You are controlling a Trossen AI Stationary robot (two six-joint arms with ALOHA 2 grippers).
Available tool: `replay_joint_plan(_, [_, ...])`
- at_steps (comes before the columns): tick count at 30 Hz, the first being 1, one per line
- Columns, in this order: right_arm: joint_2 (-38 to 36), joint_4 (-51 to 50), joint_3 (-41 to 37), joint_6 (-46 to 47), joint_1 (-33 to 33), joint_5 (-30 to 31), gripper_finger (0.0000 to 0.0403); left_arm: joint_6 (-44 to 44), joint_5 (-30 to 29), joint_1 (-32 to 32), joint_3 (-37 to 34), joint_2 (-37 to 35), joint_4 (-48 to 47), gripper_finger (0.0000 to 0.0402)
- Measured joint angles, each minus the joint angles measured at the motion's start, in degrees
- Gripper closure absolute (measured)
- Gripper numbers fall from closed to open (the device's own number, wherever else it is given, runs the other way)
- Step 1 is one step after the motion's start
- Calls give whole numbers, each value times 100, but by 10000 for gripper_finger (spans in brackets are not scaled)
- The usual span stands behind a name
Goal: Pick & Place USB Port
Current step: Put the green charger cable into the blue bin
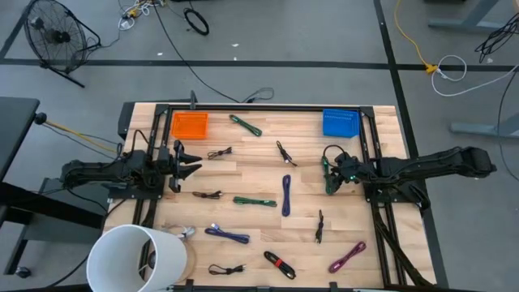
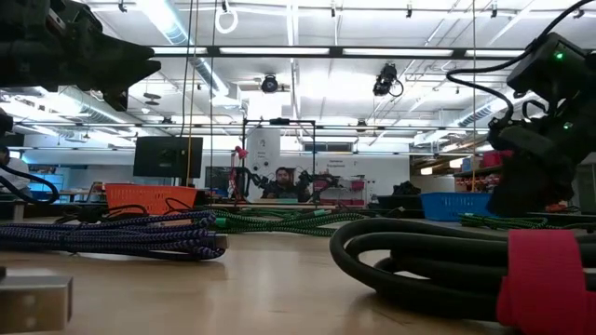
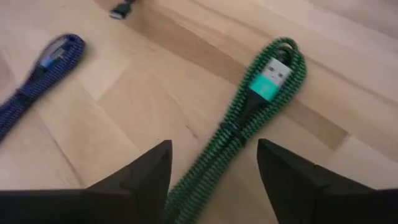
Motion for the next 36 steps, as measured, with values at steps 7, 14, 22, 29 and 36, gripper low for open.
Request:
replay_joint_plan(7, [470,419,0,12,4,-100,188,-2,0,0,-1,0,-2,278])
replay_joint_plan(14, [1043,623,20,-32,5,-33,206,-4,2,0,1,0,-4,278])
replay_joint_plan(22, [1206,626,17,-5,-4,105,364,-4,2,0,-1,0,-4,278])
replay_joint_plan(29, [1232,232,379,-476,-135,-132,393,-4,2,1,0,0,-7,278])
replay_joint_plan(36, [1226,-1447,2037,-1445,-557,534,393,-4,4,2,-1,0,-9,278])
